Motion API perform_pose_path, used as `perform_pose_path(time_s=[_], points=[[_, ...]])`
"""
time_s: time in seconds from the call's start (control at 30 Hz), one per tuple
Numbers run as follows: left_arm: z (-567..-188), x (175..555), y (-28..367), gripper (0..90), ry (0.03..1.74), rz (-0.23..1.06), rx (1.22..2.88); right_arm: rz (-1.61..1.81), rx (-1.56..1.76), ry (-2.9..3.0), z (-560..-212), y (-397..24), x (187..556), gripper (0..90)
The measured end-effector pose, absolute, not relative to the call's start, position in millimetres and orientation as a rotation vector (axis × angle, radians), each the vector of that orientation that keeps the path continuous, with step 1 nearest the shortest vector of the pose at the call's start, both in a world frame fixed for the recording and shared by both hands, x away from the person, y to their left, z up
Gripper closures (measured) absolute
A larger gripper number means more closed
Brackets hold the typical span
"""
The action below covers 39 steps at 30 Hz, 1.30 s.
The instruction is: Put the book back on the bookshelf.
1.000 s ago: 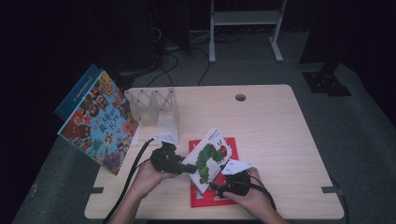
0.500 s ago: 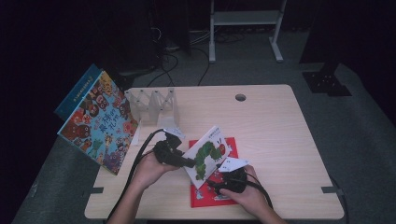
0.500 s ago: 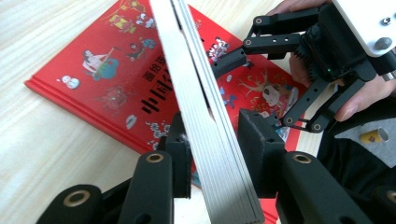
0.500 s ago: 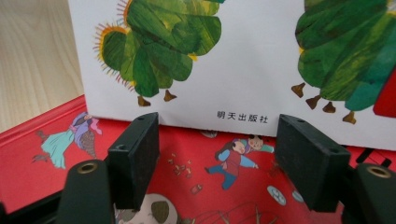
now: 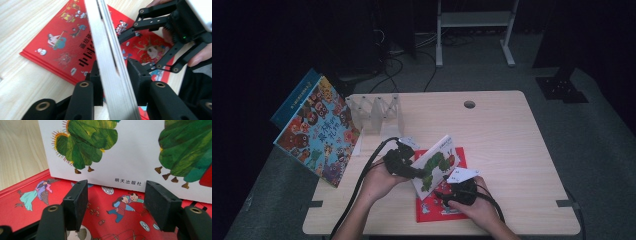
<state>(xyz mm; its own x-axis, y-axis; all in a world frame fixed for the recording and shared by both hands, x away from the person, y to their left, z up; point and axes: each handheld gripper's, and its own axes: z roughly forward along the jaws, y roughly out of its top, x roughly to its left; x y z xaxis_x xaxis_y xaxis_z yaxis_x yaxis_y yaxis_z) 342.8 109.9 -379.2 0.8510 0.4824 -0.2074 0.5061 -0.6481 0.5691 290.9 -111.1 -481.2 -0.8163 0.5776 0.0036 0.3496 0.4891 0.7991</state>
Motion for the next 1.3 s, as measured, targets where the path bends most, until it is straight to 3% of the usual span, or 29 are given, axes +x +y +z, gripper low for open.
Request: perform_pose_path(time_s=[0.4,1.0,1.3], points=[[-377,345,113,72.8,0.732,-0.076,2.386,1.223,0.803,2.449,-477,-126,296,36.1],[-371,344,126,75.8,0.694,0.008,2.401,1.190,1.029,2.242,-468,-200,327,37.8],[-365,345,143,75.8,0.738,0.030,2.376,1.098,1.177,2.203,-480,-226,344,31.9]])
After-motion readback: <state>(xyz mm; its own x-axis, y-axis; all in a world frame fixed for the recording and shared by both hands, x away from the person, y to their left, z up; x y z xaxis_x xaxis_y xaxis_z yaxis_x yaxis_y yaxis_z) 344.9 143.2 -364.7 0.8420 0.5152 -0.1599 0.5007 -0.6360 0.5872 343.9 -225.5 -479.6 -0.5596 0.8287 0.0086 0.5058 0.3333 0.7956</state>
